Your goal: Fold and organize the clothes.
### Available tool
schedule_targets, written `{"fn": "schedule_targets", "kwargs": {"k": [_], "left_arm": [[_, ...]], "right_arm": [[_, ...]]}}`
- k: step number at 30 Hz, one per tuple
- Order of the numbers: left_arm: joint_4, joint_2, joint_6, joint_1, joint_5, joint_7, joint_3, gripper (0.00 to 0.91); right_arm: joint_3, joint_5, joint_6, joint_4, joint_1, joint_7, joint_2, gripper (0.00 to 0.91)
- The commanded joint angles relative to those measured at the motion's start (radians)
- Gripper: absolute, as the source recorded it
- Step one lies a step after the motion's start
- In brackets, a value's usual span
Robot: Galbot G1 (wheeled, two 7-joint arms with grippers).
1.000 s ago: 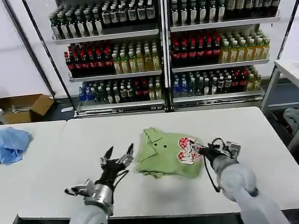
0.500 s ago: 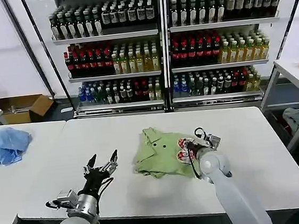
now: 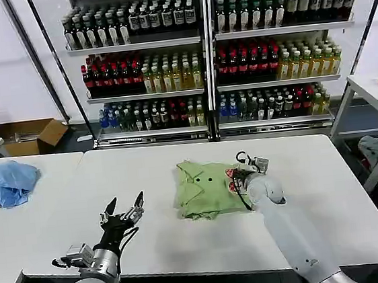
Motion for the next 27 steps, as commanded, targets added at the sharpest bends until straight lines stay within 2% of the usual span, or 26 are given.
{"fn": "schedule_targets", "kwargs": {"k": [1,5,10,13,17,22,24,27], "left_arm": [[-0.006,0.008,-0.004,0.012,0.012,0.006,-0.003,0.907],[-0.014,0.007,-0.005,0.009,0.026,0.009,0.006,0.907],[-0.016,0.005,-0.012,0.01,0.052,0.017,0.017,0.907],[-0.026,0.003,-0.013,0.017,0.057,0.02,0.018,0.907],[-0.042,0.001,-0.019,0.032,0.076,0.024,0.016,0.907],[-0.058,0.004,-0.029,0.057,0.104,0.032,0.009,0.907],[-0.063,0.005,-0.034,0.07,0.116,0.036,0.007,0.907],[-0.069,0.004,-0.043,0.083,0.141,0.04,0.008,0.907]], "right_arm": [[0.009,-0.487,0.188,0.225,-0.192,-0.165,-0.108,0.907],[0.076,-0.574,0.298,0.387,-0.359,-0.139,-0.148,0.907],[0.14,-0.632,0.361,0.503,-0.508,-0.136,-0.179,0.907],[0.192,-0.665,0.395,0.624,-0.618,-0.143,-0.19,0.907],[0.263,-0.673,0.417,0.786,-0.748,-0.152,-0.184,0.907],[0.341,-0.675,0.431,0.894,-0.872,-0.147,-0.17,0.907],[0.371,-0.693,0.435,0.923,-0.909,-0.161,-0.164,0.907],[0.406,-0.625,0.401,0.949,-0.942,-0.172,-0.152,0.907]]}}
